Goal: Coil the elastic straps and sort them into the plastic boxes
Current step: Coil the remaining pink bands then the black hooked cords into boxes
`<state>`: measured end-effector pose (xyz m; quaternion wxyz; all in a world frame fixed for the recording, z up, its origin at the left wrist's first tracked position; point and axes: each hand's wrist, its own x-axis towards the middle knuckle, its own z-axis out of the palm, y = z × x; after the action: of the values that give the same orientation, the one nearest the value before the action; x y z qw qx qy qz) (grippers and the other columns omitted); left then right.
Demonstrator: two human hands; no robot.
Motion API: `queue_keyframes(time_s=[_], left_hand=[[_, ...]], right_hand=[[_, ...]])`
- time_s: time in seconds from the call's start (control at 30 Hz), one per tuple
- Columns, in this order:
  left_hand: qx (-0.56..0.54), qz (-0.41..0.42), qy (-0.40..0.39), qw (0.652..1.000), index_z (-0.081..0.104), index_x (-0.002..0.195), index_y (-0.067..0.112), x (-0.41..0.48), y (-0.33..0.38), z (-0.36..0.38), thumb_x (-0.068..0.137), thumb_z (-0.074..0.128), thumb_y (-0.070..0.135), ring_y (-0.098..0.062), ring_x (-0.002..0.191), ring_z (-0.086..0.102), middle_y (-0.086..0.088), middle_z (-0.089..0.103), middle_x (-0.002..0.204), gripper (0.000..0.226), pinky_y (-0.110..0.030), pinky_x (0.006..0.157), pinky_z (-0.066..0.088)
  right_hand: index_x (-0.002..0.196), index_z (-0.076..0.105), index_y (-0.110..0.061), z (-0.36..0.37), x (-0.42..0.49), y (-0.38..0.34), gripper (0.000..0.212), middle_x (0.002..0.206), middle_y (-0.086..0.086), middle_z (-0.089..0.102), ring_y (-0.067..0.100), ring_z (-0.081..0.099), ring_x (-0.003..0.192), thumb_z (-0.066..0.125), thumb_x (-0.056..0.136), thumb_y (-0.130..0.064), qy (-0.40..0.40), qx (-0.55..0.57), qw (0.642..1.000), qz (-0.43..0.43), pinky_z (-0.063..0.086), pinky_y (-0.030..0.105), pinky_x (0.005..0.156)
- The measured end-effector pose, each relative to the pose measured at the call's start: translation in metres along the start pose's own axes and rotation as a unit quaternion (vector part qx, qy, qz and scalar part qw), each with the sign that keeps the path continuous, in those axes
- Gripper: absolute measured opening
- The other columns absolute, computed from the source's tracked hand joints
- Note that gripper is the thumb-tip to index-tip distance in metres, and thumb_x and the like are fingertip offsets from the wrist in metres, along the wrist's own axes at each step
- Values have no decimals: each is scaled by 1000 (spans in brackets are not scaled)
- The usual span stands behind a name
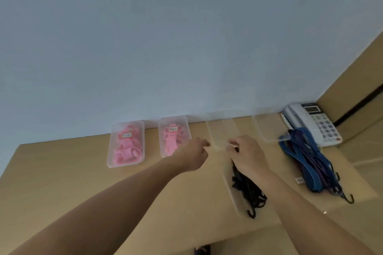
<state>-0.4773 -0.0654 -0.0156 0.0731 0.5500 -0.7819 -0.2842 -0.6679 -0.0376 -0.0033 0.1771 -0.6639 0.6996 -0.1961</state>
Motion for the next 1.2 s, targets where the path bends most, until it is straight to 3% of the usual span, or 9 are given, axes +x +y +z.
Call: queue_keyframes(time_s=[0.13,0.23,0.43,0.63,0.77,0.9,1.07,1.13,1.2], left_hand=[[-23,20,-45,999,51,141,17,-7,24,18,94,41,15,-23,136,46,-5,49,149,48,-36,112,37],[-44,10,-53,998,51,141,15,-9,37,26,95,42,14,-23,132,49,-5,53,145,47,-34,111,39],[-50,-44,-61,996,52,139,13,-4,59,38,95,43,11,-19,126,54,-4,60,137,45,-24,102,39],[-93,-128,-27,987,54,137,11,-6,86,58,97,45,12,-22,123,56,-7,61,133,41,-32,105,43],[-112,-168,-7,979,54,137,10,-15,96,71,96,48,13,-22,123,56,-8,61,134,41,-31,105,42],[-129,-186,45,973,43,146,12,-16,106,64,94,53,12,-22,132,49,-7,49,147,53,-33,110,39],[-122,-81,48,988,23,155,25,-9,136,38,84,68,17,-19,143,32,-1,32,157,84,-32,115,30],[-138,-49,35,989,28,153,28,-2,152,28,83,71,25,-16,139,39,3,39,153,82,-28,110,34],[-154,-20,16,988,47,140,25,6,169,19,84,70,27,-14,115,58,3,61,128,60,-22,95,46]], right_hand=[[116,66,-24,-26,-32,38,26,110,-7,66,10,58,94,54,95,-34,9,-18,998,64,46,26,79],[116,64,-25,-32,-42,60,27,109,-7,66,11,58,91,55,94,-38,-5,-40,995,95,48,29,77],[112,52,-23,-9,-49,74,57,97,-10,56,15,57,87,61,76,-67,-150,-101,982,61,45,31,67],[89,45,-19,4,-37,84,28,83,-3,54,18,53,70,59,86,-44,-190,-147,971,19,33,29,52],[67,41,-20,-6,-28,92,27,58,-6,45,15,44,50,55,83,-37,-182,-43,981,49,28,27,46],[63,41,-17,-36,-22,94,31,55,-5,42,16,42,55,57,84,-33,-143,119,982,16,30,32,52],[55,48,-16,-93,-11,83,31,48,-12,44,9,41,53,61,83,-12,-115,282,952,-35,31,29,55],[51,52,-15,-118,-7,77,31,46,-11,48,3,41,47,60,80,-9,-110,320,939,-58,32,23,52],[52,56,-13,-141,-4,71,29,47,-9,55,1,44,46,58,80,-6,-96,326,937,-79,35,17,49]])
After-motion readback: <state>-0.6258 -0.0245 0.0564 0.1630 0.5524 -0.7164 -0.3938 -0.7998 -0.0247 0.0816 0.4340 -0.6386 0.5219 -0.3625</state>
